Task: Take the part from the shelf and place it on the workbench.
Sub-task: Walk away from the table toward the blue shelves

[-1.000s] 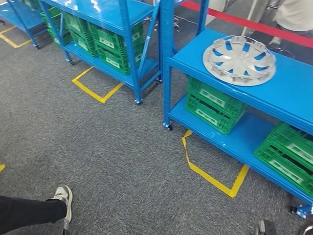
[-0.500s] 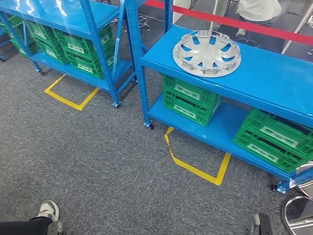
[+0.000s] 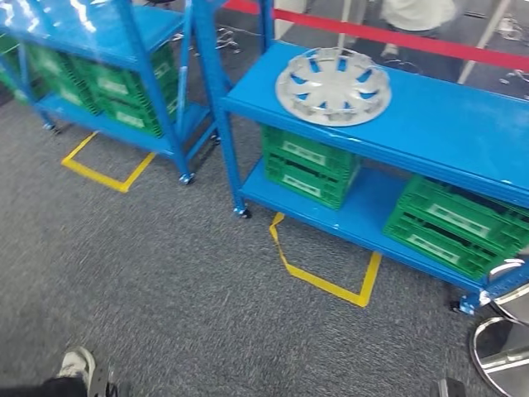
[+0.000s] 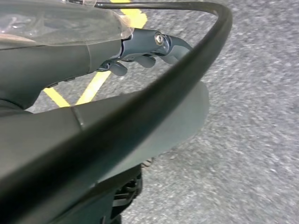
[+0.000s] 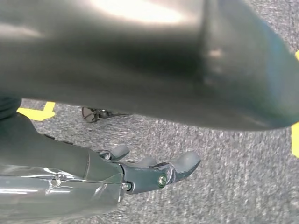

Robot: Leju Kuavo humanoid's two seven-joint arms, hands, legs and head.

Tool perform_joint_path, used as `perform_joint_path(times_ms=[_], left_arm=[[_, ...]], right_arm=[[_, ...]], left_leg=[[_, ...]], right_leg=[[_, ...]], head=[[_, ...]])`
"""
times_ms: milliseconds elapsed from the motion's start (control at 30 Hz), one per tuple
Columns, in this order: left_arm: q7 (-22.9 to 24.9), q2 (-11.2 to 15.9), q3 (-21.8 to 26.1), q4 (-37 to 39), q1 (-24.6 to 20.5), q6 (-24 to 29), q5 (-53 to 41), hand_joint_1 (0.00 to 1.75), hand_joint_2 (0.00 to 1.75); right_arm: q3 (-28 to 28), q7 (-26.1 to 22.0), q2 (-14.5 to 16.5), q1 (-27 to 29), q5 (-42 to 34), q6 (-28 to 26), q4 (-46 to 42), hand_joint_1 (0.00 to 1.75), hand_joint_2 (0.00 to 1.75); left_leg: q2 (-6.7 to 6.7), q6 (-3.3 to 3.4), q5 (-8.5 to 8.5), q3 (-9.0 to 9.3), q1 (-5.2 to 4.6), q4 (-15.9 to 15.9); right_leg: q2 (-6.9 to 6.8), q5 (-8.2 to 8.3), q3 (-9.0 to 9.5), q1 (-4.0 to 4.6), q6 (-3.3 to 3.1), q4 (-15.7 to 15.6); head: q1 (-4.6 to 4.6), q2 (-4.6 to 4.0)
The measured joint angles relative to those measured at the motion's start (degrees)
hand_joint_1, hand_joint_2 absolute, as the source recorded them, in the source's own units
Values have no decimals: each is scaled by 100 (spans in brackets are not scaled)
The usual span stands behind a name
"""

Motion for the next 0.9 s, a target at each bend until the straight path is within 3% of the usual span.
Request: perform_joint_path(times_ms=[33,100,200,233,267,300,367,433,467,533,600,633,700,733,767,800,833,900], left_arm=[[50,-5,0,0,-1,25,20,0,0],[100,-13,0,1,-3,51,49,0,0],[51,-18,-1,1,4,44,61,0,0],[16,-19,-2,1,8,36,61,0,0],[-20,-19,-2,1,12,28,61,0,0],[-43,-20,-1,1,16,23,61,0,0],[-69,-14,0,2,19,21,61,0,0],[-82,-1,-1,2,18,21,59,0,0],[-85,4,-1,2,14,21,59,0,0],[-85,-1,0,2,-1,23,58,0,0],[-69,-14,0,2,-7,32,57,0,0],[-56,-17,0,2,-4,39,56,0,0],[-27,-16,0,2,8,48,53,0,0],[-11,-16,0,2,14,49,53,0,0],[3,-16,0,2,18,50,55,0,0],[17,-17,0,2,20,50,58,0,0],[28,-20,0,2,20,50,61,0,0],[46,-26,0,2,15,56,66,0,0]], right_arm=[[1,-1,0,9,-7,-3,1,0,0],[3,-2,0,12,-11,-8,3,0,0],[6,23,0,-21,8,-12,3,0,0],[12,41,0,-25,15,-15,3,0,0],[23,57,0,-26,20,-17,3,0,0],[35,67,0,-26,20,-20,3,0,0],[59,70,7,-27,20,-20,2,0,0],[74,70,19,-34,17,-19,1,0,0],[79,70,24,-35,15,-19,1,0,0],[84,70,25,-24,4,-18,2,0,0],[87,63,23,-10,-3,-17,3,0,0],[87,56,22,-13,-4,-18,3,0,0],[90,45,22,-26,-4,-23,3,0,0],[91,42,22,-29,-4,-31,3,0,0],[93,37,22,-28,-4,-38,3,0,0],[94,28,22,-27,-4,-49,3,0,0],[95,20,21,-26,-4,-62,3,0,0],[96,9,19,-29,-4,-86,3,0,0]], left_leg=[[18,-26,-11,-4,4,9],[-89,-79,-179,-80,26,215],[-320,-115,-763,-596,40,1343],[-339,-111,-869,-766,39,1686],[-349,-98,-857,-844,37,1826],[-360,-73,-727,-806,33,1719],[-471,13,-290,-466,14,956],[-621,88,-28,-159,-2,252],[-663,105,-3,-102,-11,103],[-607,121,-1,-87,-12,39],[-509,167,28,-60,11,-25],[-453,196,42,-47,24,-57],[-360,225,46,-39,17,-69],[-319,229,45,-40,13,-67],[-284,227,44,-39,12,-65],[-256,223,41,-35,13,-63],[-236,215,36,-28,15,-58],[-209,180,17,-13,6,-33]], right_leg=[[38,10,1,-4,-46,10],[111,42,15,-10,-121,-2],[217,86,-18,0,-191,-4],[260,92,-29,11,-202,-3],[307,96,-32,21,-206,-2],[357,97,-28,31,-208,-2],[459,99,-14,37,-207,-4],[548,101,-31,51,-188,7],[585,107,-50,51,-168,9],[660,123,-77,49,-108,1],[576,13,-153,49,-51,135],[484,-139,-252,50,-27,363],[304,-545,-568,33,10,1120],[275,-686,-715,24,28,1480],[259,-722,-786,15,43,1675],[249,-647,-751,5,54,1646],[238,-476,-607,-5,59,1388],[192,-113,-178,-11,50,563]], head=[[-36,0],[-94,0],[-208,0],[-239,0],[-260,0],[-279,0],[-315,0],[-340,0],[-337,0],[-322,0],[-287,0],[-250,0],[-167,0],[-140,0],[-117,0],[-96,0],[-73,0],[-25,0]])
